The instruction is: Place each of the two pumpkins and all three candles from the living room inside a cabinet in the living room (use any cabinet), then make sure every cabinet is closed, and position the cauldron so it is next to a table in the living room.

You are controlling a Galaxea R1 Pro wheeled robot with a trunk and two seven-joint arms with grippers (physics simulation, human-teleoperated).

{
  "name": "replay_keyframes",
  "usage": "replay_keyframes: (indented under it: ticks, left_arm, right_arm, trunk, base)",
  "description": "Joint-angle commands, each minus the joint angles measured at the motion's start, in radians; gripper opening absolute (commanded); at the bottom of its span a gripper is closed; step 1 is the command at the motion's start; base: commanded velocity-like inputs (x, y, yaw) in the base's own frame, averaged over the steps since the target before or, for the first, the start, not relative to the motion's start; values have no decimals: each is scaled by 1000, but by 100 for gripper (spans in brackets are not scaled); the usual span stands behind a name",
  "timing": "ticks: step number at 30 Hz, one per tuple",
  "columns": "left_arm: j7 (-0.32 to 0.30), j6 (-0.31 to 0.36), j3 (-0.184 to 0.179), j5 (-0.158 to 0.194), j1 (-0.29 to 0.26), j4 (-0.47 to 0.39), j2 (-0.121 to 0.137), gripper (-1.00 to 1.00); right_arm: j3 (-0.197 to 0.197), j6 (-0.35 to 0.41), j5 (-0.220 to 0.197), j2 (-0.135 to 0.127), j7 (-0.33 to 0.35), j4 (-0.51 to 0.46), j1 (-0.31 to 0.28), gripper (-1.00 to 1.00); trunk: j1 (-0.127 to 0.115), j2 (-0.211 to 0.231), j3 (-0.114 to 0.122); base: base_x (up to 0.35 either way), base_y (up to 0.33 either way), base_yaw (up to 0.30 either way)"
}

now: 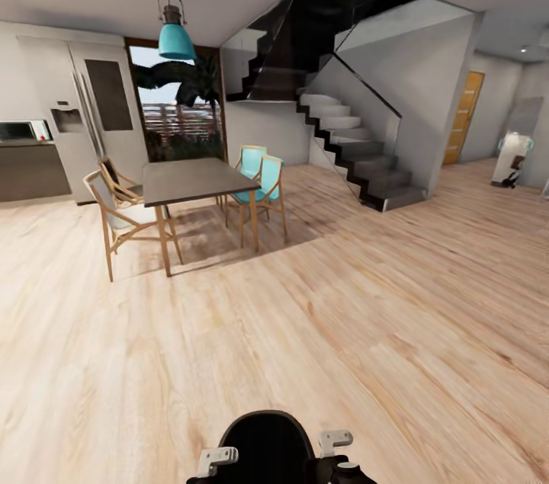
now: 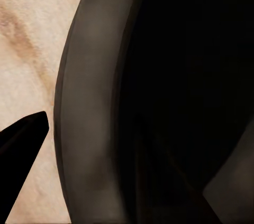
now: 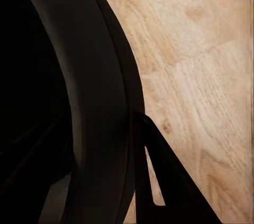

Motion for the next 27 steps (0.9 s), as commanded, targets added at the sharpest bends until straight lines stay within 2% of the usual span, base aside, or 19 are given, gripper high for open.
replay_keyframes:
  ticks: [1, 5, 18, 27]
  left_arm:
    - [5, 1, 4, 3, -1, -2, 1, -100]
    - [4, 1, 4, 2, -1, -2, 1, -100]
    - [3, 1, 3, 1, -1, -3, 1, -100]
    - [1, 0, 5, 1, -1, -4, 1, -100]
  right_arm:
    - [3, 5, 1, 0, -7, -1, -1, -100]
    - [3, 5, 1, 0, -7, -1, 0, -100]
    - [3, 5, 1, 0, -7, -1, -1, -100]
    - [3, 5, 0, 0, -7, -1, -1, -100]
  trunk:
    - [0, 0, -1]
    - [0, 0, -1]
    - [0, 0, -1]
    - [0, 0, -1]
  base:
    - [333, 0, -282]
    - [333, 0, -173]
    - [333, 0, -19]
    - [300, 0, -258]
